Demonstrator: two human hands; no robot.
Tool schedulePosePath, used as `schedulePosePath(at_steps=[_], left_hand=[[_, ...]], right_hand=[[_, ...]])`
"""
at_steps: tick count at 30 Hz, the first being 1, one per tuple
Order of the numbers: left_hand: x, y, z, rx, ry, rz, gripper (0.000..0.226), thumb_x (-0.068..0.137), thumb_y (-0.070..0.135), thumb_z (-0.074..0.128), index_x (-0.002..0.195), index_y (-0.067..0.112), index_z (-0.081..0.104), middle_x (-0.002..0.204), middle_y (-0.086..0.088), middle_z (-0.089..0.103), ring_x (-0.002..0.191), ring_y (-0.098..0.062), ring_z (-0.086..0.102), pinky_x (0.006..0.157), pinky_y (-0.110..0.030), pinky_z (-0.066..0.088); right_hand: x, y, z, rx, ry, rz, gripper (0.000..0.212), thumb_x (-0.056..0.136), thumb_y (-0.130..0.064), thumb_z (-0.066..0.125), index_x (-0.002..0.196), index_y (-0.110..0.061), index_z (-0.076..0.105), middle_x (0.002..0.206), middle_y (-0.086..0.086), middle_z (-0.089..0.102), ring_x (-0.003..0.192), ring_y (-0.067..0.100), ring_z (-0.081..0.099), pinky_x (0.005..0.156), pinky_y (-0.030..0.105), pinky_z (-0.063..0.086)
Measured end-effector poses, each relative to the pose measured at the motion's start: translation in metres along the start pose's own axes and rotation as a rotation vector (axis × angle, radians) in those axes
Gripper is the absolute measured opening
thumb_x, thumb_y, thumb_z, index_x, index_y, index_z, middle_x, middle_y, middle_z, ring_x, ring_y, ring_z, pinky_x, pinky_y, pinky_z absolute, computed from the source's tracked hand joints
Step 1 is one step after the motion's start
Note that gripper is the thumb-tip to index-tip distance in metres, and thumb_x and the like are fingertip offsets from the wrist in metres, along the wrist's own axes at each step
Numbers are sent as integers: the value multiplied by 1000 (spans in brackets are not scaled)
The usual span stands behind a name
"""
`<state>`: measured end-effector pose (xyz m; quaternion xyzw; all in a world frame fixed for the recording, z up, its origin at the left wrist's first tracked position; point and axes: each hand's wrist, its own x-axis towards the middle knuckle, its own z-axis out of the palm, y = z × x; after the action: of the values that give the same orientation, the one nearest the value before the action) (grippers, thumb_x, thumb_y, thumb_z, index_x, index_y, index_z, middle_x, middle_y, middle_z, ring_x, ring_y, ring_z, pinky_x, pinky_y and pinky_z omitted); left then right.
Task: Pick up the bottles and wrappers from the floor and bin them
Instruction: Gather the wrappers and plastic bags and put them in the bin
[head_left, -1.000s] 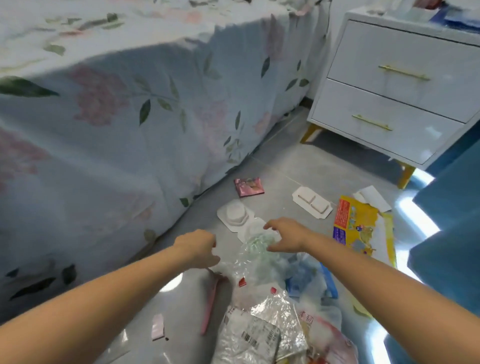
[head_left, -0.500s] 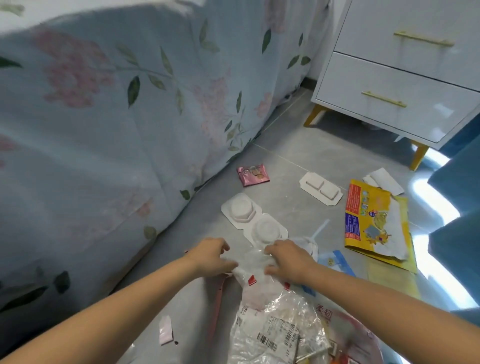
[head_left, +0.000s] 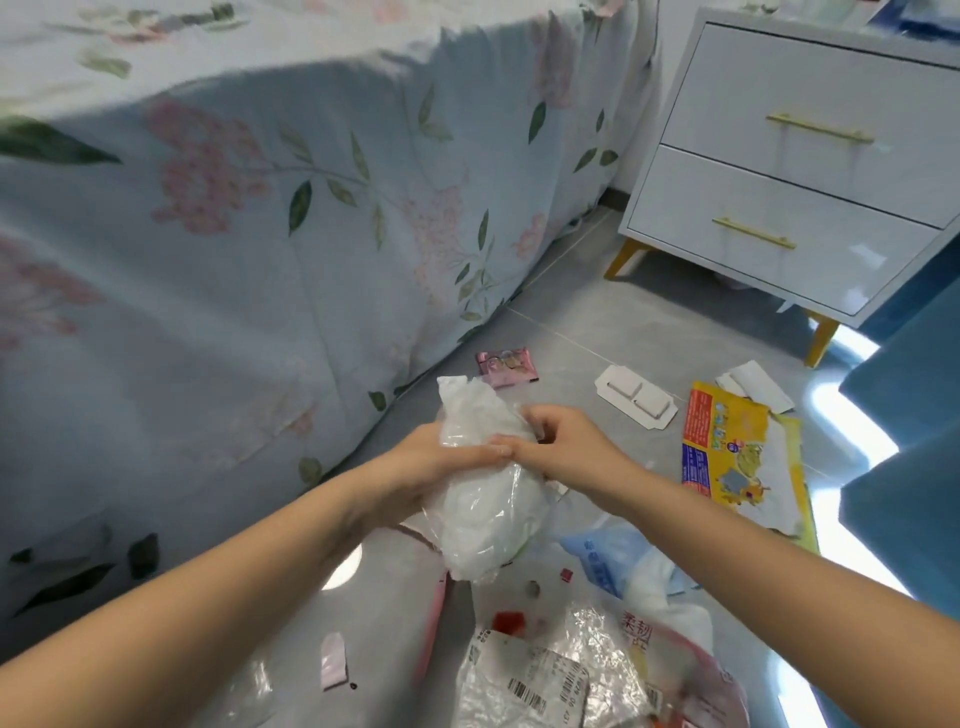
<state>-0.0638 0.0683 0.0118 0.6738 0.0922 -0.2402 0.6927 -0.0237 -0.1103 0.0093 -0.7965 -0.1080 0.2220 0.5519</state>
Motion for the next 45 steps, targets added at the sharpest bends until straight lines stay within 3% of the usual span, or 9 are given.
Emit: schedulePosePath(at_steps=[4,9,16,20,28,34,38,41,45], left_hand=[[-12,-21,-20,117,87,-57,33,69,20,83,99,10,74,97,-9,77,91,-26,73,85,-41,57],[-23,-55,-65,166,253,-176,24,69,15,84,89,5,74,76,-5,77,62,-12,72,54,-21,55],[-23,-91,-114,-25,217,-353,79,42,35,92,110,4,66,99,-17,75,93,-33,72,93,-47,53],[-16,-102,-118,-103,214,-370,97,24,39,97,110,3,66,99,-19,75,93,-33,72,90,-45,55],[-2,-97,-98,-133,193,-334,97,21,40,97,106,4,67,95,-14,77,88,-28,74,74,-34,57],[-4,-69,-76,-140,165,-302,75,42,32,94,107,3,68,96,-15,76,88,-28,74,74,-35,59],[-21,-38,-56,-71,86,-276,49,64,24,84,108,8,70,104,-15,75,98,-31,71,94,-45,53],[-37,-15,-44,-49,55,-215,46,64,23,85,107,12,72,106,-17,73,100,-34,70,94,-47,53],[-68,18,-35,-61,65,-163,50,55,24,87,101,9,74,101,-18,74,93,-34,71,82,-41,57]], right_hand=[[3,7,-17,196,-230,203,36,74,-28,75,107,-20,63,96,4,70,79,20,67,64,31,58],[43,70,-37,-249,177,299,35,75,-26,79,103,-13,62,88,1,66,87,19,64,73,25,49],[95,111,-3,-663,153,480,115,47,-78,68,140,-19,34,140,7,45,130,30,41,104,43,37],[105,113,18,-898,160,419,101,50,-72,71,131,-24,38,132,8,42,125,29,39,99,45,38],[113,117,5,-512,76,409,78,62,-33,84,122,-13,39,114,6,55,100,24,55,84,31,45],[65,98,6,17,66,199,53,94,-8,48,131,-42,33,59,1,41,49,16,40,54,32,38],[24,46,1,327,-30,225,26,98,-17,46,113,-34,60,109,1,69,98,19,66,86,36,54],[-5,12,-7,452,-164,158,20,89,-19,58,107,-25,63,100,-5,75,92,13,71,78,28,58],[-31,-17,-20,373,-348,79,84,51,-2,88,127,-18,54,118,3,69,109,17,66,80,24,55]])
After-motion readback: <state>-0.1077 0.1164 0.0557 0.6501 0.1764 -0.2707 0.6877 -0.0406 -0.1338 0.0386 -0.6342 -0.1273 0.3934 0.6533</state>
